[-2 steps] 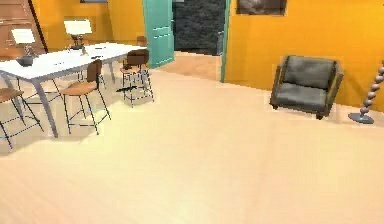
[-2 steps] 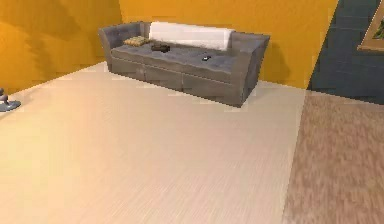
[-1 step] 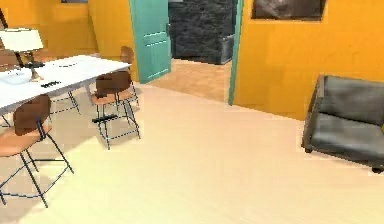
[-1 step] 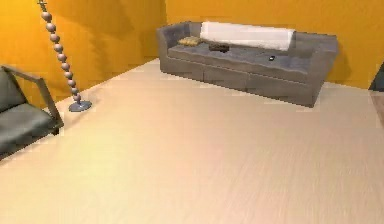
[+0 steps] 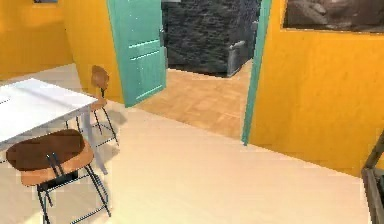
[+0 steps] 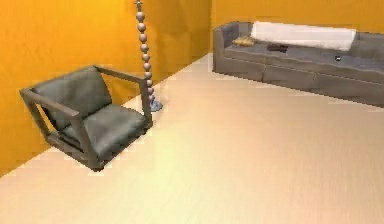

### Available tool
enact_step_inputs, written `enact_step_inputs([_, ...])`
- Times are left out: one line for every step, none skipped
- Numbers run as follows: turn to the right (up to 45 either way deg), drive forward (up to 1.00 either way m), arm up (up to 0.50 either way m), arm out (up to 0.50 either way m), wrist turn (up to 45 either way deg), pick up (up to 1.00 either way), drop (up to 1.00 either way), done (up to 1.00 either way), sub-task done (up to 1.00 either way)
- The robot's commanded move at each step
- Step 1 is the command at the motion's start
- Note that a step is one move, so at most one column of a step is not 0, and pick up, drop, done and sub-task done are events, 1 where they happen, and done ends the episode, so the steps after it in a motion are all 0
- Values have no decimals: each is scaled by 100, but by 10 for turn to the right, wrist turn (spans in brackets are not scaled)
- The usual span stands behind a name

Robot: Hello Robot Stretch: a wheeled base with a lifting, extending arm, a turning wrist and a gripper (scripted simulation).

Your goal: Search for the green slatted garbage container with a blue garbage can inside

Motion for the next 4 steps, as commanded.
enact_step_inputs([0, 100, 0, 0, 0, 0, 0, 0, 0])
enact_step_inputs([0, 85, 0, 0, 0, 0, 0, 0, 0])
enact_step_inputs([-450, 0, 0, 0, 0, 0, 0, 0, 0])
enact_step_inputs([-90, 0, 0, 0, 0, 0, 0, 0, 0])
